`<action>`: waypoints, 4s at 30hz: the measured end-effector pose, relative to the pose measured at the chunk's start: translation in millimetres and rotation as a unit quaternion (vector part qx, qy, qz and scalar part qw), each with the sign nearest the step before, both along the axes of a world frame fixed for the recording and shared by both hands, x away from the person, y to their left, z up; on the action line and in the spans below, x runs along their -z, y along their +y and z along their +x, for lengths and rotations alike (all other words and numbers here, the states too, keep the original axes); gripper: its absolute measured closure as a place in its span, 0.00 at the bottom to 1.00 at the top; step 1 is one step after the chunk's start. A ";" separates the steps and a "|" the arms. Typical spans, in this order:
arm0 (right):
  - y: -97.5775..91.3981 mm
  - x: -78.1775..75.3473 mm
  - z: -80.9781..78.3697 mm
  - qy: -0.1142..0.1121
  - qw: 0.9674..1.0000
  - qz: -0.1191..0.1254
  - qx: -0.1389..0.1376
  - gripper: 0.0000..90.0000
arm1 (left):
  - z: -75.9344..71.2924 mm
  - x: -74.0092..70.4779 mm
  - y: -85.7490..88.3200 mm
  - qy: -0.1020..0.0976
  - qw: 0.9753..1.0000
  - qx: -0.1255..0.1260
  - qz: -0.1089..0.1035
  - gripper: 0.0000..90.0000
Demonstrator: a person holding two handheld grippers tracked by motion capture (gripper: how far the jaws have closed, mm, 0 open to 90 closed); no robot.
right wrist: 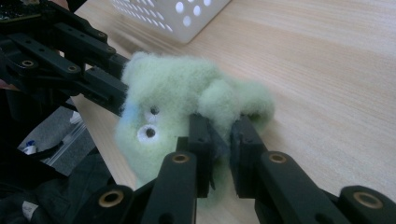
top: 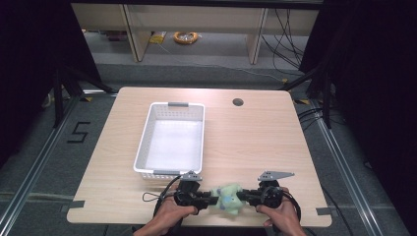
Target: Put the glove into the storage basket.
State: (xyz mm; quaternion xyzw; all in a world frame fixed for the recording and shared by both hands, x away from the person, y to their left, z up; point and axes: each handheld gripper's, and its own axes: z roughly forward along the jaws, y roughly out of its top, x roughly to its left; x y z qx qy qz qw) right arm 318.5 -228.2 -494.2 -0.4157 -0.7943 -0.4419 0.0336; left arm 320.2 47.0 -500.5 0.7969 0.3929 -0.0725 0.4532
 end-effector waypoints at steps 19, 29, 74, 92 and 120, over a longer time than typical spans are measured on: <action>13.6 -22.3 -14.9 -0.008 1.000 0.013 -0.014 0.92 | -12.0 -12.3 9.0 -0.015 1.000 0.003 -0.007 0.78; 12.9 -30.3 -12.0 -0.039 0.999 0.010 -0.025 0.92 | -10.3 -19.7 10.9 -0.021 1.000 0.008 -0.013 0.78; 14.5 11.5 4.2 0.060 0.998 -0.001 0.019 0.90 | -6.9 -4.2 11.0 0.011 1.000 -0.002 0.006 0.80; 16.9 -50.7 7.4 -0.013 1.000 0.027 0.004 0.90 | 2.4 -53.2 25.2 -0.025 0.999 -0.006 -0.026 0.80; 109.8 -115.1 82.1 -0.040 0.999 0.004 -0.035 0.90 | 57.5 -107.1 104.8 -0.036 0.996 -0.080 0.000 0.80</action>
